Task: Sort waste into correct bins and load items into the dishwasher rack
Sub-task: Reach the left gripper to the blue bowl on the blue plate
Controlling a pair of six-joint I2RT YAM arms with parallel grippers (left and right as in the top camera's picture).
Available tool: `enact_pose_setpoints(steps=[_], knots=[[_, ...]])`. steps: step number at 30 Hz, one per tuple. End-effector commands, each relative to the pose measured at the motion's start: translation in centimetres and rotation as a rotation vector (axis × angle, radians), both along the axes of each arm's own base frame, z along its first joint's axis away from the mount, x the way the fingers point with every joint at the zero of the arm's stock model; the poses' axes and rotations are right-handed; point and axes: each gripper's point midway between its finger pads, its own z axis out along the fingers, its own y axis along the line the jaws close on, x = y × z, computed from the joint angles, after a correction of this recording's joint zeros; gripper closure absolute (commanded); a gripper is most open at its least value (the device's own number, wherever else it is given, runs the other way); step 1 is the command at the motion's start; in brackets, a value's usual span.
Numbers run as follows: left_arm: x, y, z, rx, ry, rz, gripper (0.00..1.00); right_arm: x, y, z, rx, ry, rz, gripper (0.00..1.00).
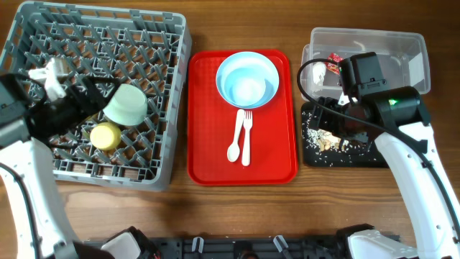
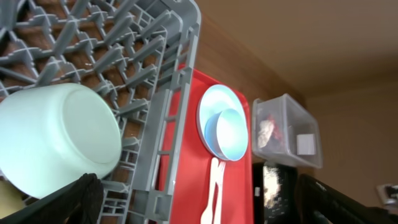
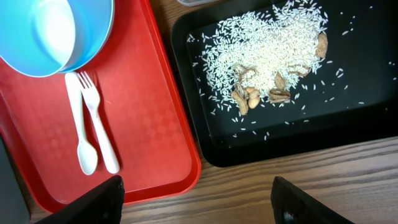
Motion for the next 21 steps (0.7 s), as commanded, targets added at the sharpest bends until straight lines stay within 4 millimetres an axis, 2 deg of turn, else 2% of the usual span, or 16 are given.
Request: enact_pose_setpoints(steps=[1,6,12,17,21], knots=[[-0.1,-2.3,0.9,0.107,0.024,0.023,0.00,0.1,-0.3,0.3,-0.013,-0.009,-0.001,0.23],[0.7,-7.3,1.4,0.245,0.030,-0.044,0.00,-0.1,-1.1,0.3,0.000,0.004,-0.033,0.20],[2.2,-13.6,2.6,0.401,-0.018,-0.127,0.00,0.1,-2.9,1.7,0.076,-0.032,-0.055,0.13],[4.3,-19.0,1.0,0.427,-0.064,-0.231,0.00,-0.5,-5.4,2.2,0.087,-0.042,-0.087,0.00],[6.3,-22.6,-1.0,0.444,-0.110,-0.304,0.00,-1.0,-6.7,2.3,0.138,-0.035,-0.118,0.00]])
